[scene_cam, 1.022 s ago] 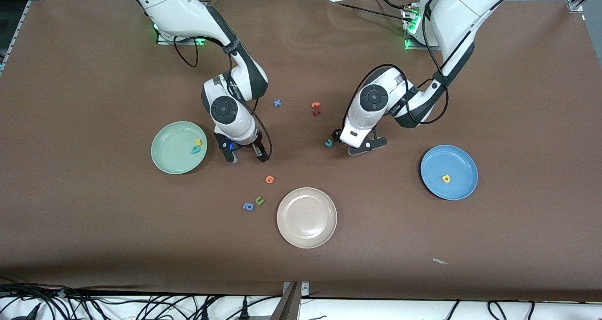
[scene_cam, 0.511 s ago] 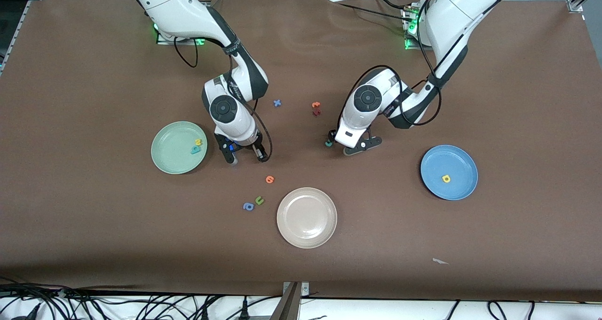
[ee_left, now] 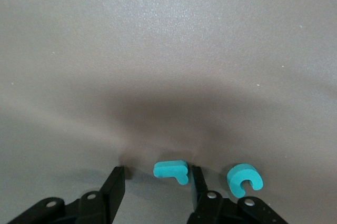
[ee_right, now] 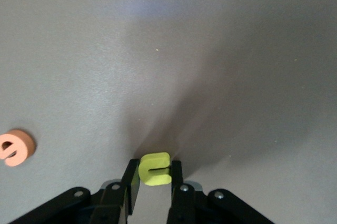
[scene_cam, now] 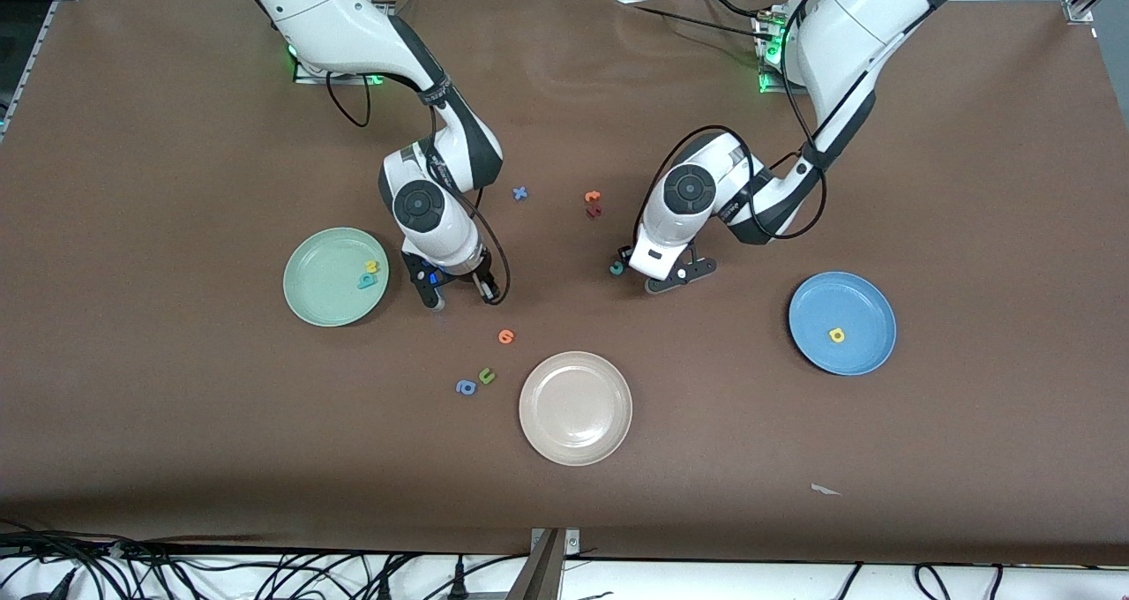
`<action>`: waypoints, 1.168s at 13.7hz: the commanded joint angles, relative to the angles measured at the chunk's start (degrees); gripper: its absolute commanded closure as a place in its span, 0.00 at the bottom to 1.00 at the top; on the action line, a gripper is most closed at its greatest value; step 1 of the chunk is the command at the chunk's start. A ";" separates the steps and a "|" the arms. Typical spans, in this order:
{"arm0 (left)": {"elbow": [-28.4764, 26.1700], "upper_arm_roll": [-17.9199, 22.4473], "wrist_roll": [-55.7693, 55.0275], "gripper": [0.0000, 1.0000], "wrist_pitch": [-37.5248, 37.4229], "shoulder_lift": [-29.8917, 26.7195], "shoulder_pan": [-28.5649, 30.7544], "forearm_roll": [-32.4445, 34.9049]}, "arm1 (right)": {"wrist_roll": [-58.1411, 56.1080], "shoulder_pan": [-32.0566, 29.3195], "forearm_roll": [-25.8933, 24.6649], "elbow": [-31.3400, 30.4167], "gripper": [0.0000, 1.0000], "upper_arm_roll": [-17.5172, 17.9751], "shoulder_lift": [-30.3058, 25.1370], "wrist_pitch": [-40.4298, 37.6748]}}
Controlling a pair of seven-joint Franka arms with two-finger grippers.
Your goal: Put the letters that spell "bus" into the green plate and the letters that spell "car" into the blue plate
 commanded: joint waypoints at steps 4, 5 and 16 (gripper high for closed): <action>1.39 0.65 -2.39 0.48 0.16 1.23 -1.62 2.17 | -9.89 0.38 -0.36 -0.40 0.80 -5.34 -5.59 -11.15; 1.48 1.09 -2.39 0.50 0.25 1.58 -1.80 2.17 | -14.01 0.29 -0.28 -0.40 0.80 -7.36 -7.53 -15.54; 2.00 1.44 -2.83 0.67 0.34 1.67 -2.15 2.17 | -45.53 0.20 4.38 -3.74 0.00 -23.03 -13.08 -30.79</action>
